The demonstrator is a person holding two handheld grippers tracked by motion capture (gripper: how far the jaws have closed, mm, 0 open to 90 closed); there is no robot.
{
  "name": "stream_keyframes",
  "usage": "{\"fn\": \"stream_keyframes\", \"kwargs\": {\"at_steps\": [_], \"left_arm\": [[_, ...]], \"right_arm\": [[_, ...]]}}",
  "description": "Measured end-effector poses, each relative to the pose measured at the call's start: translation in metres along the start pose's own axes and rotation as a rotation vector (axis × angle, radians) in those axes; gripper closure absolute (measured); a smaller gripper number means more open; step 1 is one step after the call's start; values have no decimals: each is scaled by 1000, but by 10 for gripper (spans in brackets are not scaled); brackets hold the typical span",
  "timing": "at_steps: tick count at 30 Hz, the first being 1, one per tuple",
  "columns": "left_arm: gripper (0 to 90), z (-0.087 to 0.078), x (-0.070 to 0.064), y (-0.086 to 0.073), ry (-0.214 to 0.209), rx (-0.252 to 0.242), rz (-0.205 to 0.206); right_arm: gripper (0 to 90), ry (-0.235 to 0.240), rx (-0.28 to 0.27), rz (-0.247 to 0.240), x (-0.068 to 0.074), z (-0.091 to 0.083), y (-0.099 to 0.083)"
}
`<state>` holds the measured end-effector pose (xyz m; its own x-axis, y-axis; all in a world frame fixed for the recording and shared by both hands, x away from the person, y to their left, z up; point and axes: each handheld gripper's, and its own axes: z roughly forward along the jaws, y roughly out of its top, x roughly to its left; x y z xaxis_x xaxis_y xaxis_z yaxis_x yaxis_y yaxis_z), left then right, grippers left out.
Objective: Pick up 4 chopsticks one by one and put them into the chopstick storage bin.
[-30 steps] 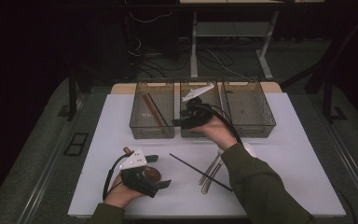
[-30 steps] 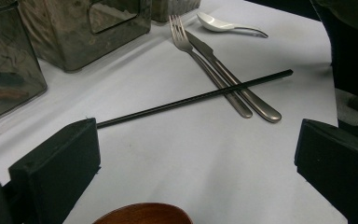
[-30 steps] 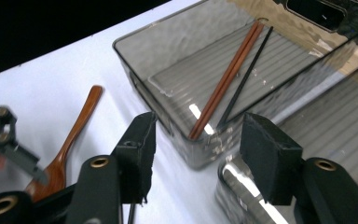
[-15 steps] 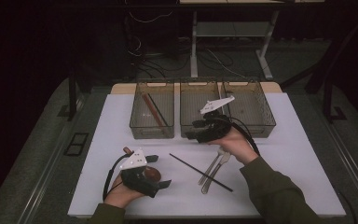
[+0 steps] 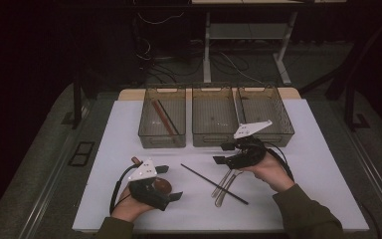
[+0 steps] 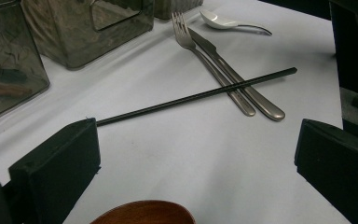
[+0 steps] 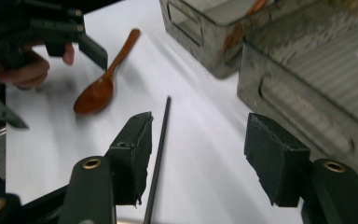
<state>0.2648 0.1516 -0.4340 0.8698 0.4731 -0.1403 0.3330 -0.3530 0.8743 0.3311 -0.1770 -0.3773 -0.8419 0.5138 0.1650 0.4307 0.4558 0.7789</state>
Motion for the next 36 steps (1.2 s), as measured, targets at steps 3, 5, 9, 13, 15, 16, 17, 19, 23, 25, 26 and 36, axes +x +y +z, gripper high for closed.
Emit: {"fn": "stream_keyframes", "kwargs": {"at_steps": [3,5,9,13,15,16,17,19,23,25,26,36], "left_arm": [[0,0,0,0,-1,1,1],[0,0,0,0,-1,4,5],[0,0,-1,0,0,3,2],[0,0,-1,0,1,4,1],[0,0,-1,0,1,6,2],[0,0,-1,0,1,6,3],[0,0,-1,0,1,6,3],[0,0,-1,0,1,6,3],[0,0,-1,0,3,7,2],[0,1,-1,0,3,8,3],[0,1,-1,0,3,9,4],[0,1,-1,1,2,13,6]], "right_arm": [[411,0,10,0,1,-7,-11],[411,-1,21,0,1,-12,-18],[411,-4,28,10,2,-23,-31],[411,-11,27,16,5,-31,-42],[411,-14,32,17,6,-34,-48],[411,-15,34,20,7,-36,-50],[411,-16,39,18,8,-37,-53],[410,-18,48,16,11,-39,-58],[411,-12,68,7,15,-43,-68],[411,-8,72,9,17,-43,-73],[411,-6,75,6,18,-42,-75],[459,19,139,-19,26,-28,-80]]}}
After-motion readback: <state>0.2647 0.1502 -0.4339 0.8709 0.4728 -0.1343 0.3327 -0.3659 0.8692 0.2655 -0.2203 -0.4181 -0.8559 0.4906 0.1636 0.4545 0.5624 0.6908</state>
